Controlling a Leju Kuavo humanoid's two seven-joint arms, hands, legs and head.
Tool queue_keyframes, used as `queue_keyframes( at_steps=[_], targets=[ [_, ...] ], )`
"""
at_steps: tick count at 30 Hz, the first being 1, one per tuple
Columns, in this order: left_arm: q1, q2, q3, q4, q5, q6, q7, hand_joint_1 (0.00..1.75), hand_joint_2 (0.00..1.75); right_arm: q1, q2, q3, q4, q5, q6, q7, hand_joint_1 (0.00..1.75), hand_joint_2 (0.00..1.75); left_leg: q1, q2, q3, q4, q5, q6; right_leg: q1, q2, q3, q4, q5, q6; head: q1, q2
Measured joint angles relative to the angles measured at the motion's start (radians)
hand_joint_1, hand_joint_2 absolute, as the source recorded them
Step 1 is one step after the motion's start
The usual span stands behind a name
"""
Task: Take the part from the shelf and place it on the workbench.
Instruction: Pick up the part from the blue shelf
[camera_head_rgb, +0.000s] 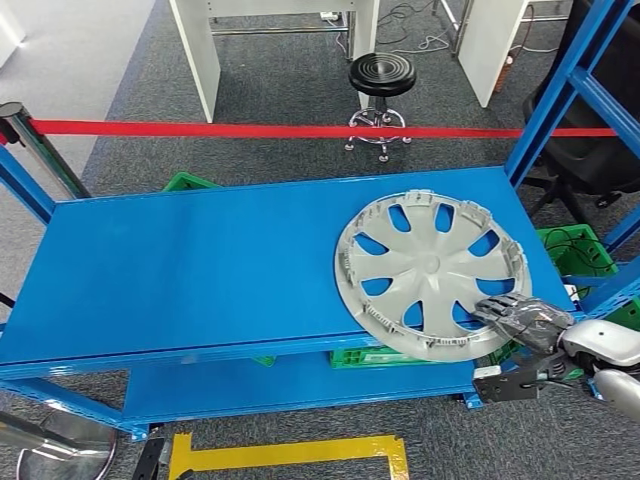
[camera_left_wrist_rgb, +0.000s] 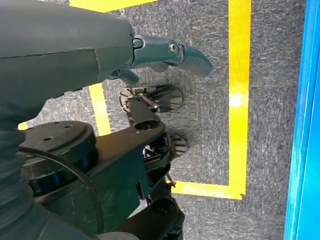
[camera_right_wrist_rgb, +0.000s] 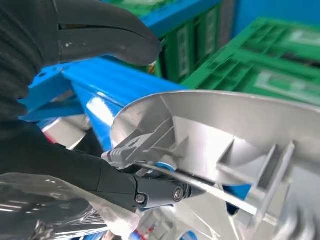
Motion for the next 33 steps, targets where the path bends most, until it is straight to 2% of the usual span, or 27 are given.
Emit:
queue_keyframes(
  at_steps=[8,15,19,29,33],
  targets=[
    [-0.001,0.000,-0.011,0.000,0.013,0.005,0.000,0.00,1.75,0.000,0.040,0.050,0.030,0.169,-0.060,0.063,0.00,1.75,0.000,0.000,0.000,0.000,0.000,0.000,0.000,0.000,0.000,0.000,0.000,0.000,0.000,0.000],
    [-0.001,0.000,-0.020,0.000,0.027,0.014,0.002,0.00,1.75,0.027,0.091,0.054,0.066,0.309,-0.122,0.112,0.02,1.75,0.000,0.001,0.001,0.000,0.000,0.000,0.001,0.002,0.001,0.000,0.000,0.000,0.000,0.000],
    [0.000,0.000,-0.021,0.000,0.033,0.016,0.002,0.00,1.75,0.044,0.124,0.045,0.083,0.362,-0.139,0.134,1.75,1.75,0.001,0.002,0.003,0.000,0.000,0.000,0.001,0.003,0.002,0.000,0.001,0.001,0.000,0.000],
    [0.000,0.000,-0.026,0.000,0.049,0.027,0.002,0.00,1.75,0.138,0.228,-0.071,0.095,0.534,-0.209,0.168,1.75,1.75,0.001,0.003,0.005,0.000,0.000,0.001,0.001,0.003,0.004,0.000,0.001,0.001,0.000,0.000],
    [0.001,0.000,-0.026,0.000,0.054,0.034,0.000,0.00,1.75,0.202,0.282,-0.140,0.084,0.594,-0.288,0.183,1.75,1.75,0.001,0.003,0.004,0.000,0.000,0.001,0.001,0.003,0.004,0.000,0.001,0.001,0.000,0.000]
  ],
)
